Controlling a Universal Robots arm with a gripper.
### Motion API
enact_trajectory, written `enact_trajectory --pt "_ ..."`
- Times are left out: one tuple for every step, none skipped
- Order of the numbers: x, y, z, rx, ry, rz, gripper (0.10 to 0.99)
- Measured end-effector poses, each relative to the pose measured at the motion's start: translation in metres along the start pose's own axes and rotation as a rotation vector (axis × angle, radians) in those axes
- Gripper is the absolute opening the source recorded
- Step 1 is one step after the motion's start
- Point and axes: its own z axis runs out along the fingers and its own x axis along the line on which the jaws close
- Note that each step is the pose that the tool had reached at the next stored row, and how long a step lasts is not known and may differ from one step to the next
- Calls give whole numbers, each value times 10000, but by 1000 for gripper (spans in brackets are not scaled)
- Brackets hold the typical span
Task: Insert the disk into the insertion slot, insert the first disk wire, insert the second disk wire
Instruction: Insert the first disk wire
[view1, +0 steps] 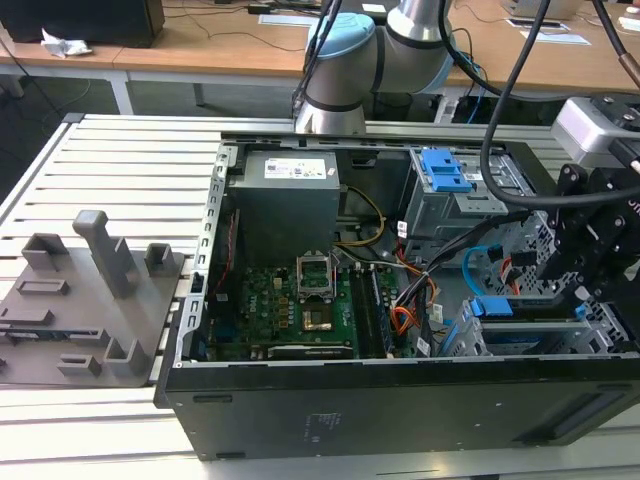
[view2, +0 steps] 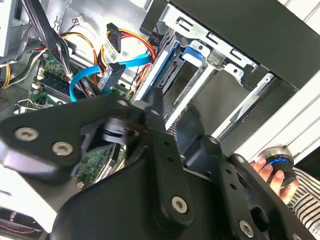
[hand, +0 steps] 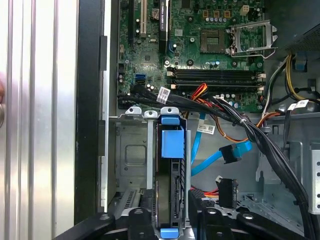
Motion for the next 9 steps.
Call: enact_trajectory --pt "0 0 0 0 0 0 420" --pt "0 0 0 0 0 0 420" --pt "0 -1 0 0 0 0 420" --pt "1 -1 -5 0 1 0 420" --pt "1 0 -15 1 1 0 420" --pt "0 1 -33 0 1 0 420" --pt "-20 1 -37 1 6 1 420" --pt "-56 1 -39 0 21 1 420" --pt "-91 1 -40 0 32 1 420"
